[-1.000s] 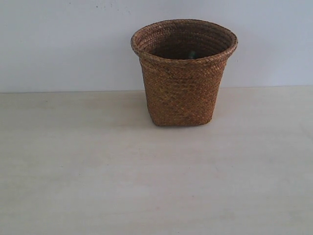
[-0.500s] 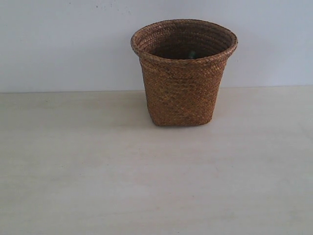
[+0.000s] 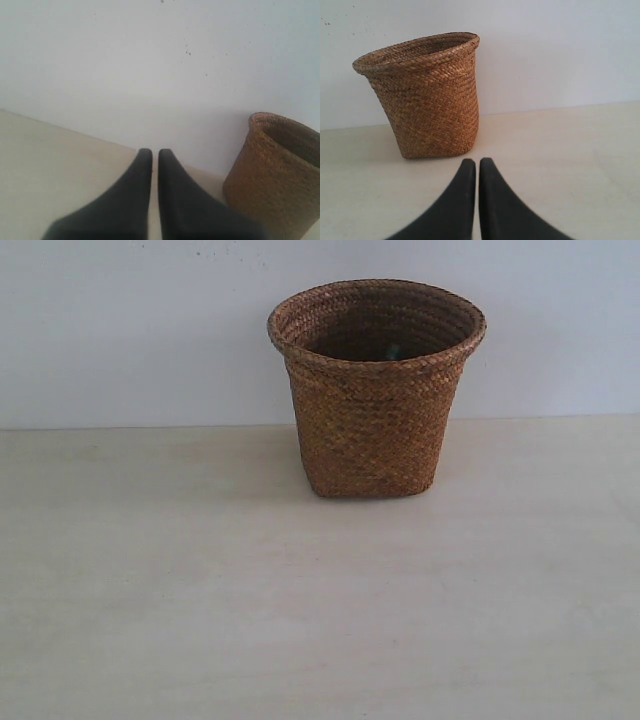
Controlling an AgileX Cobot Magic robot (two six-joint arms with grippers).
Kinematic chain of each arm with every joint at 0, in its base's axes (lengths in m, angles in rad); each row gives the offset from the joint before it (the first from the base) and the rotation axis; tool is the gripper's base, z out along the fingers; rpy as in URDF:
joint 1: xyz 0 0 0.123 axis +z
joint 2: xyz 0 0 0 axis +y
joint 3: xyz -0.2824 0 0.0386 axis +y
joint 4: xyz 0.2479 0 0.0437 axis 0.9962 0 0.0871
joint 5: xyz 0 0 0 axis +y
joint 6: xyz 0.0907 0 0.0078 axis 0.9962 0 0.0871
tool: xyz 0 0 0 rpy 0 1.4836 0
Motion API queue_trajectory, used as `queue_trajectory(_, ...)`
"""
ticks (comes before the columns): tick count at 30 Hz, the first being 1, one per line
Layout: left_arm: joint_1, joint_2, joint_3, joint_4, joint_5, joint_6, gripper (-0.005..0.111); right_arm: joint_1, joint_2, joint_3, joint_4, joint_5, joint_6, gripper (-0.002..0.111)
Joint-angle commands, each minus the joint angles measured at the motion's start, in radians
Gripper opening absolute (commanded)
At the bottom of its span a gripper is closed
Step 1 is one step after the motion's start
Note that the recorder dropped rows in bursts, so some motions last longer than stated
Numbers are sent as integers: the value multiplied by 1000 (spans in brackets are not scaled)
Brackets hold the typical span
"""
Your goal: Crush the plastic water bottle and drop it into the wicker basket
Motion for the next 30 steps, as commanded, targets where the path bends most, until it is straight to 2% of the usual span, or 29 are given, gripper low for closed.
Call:
queue_trajectory(1,3,-74,33,40,8,-14,4,-5,-7,4,0,-9,-2,0)
queue_trajectory(7,3,-179,200,40,-106,117,4,-5,-7,4,0,-9,-2,0)
queue_trajectory(17,3,-208,392,36,-226,132,4,-5,-7,4,0,-9,-2,0)
queue_trajectory(19,3,-208,395,36,-261,132,4,-5,-7,4,0,-9,-2,0)
queue_trajectory(25,3,-208,395,36,-248,136,4,-5,-7,4,0,-9,-2,0)
queue_trajectory(30,3,-208,395,36,-168,187,4,-5,-7,4,0,-9,-2,0)
